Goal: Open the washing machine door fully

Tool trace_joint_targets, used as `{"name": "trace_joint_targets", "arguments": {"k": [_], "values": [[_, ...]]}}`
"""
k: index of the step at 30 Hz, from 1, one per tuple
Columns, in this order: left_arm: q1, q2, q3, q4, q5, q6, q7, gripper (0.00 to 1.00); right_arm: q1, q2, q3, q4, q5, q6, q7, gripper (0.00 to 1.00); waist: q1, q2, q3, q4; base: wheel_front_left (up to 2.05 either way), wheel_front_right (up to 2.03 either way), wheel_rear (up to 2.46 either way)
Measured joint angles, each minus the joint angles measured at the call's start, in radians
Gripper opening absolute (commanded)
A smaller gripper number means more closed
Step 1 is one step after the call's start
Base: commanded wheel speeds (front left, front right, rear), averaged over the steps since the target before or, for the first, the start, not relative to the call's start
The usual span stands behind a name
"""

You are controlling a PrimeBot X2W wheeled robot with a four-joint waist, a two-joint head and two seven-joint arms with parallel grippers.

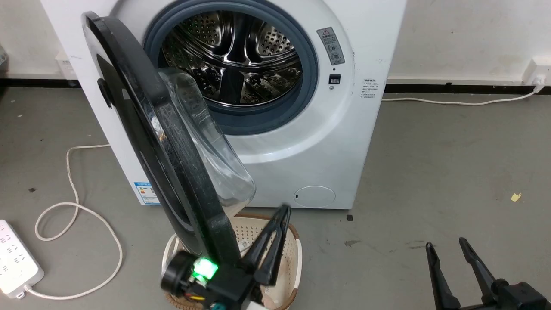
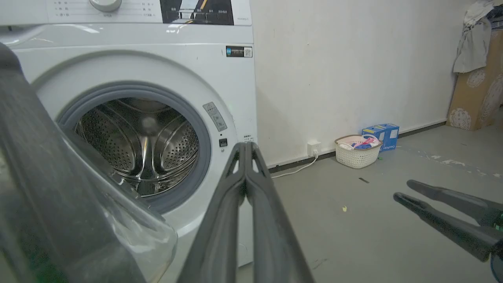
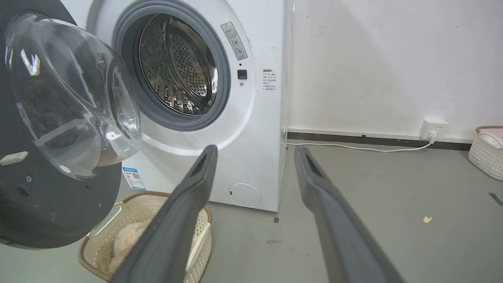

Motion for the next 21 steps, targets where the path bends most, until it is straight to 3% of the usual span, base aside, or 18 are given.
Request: {"name": "trace_joint_targets", "arguments": {"k": [10,21], "values": [[0.021,-0.002,0.023,0.24,-0.077,0.034,0.095,0.0,-0.011,0.0,0.001,0.013,0.002,0.0,0.0,1.0,0.0,0.0,0.018,0.014,0.0,0.0,0.0],[0.021,0.001,0.071,0.303,-0.113,0.065,0.06,0.0,-0.011,0.0,0.0,0.018,0.011,0.0,0.0,1.0,0.0,0.0,0.019,0.086,0.0,0.0,0.0]]}}
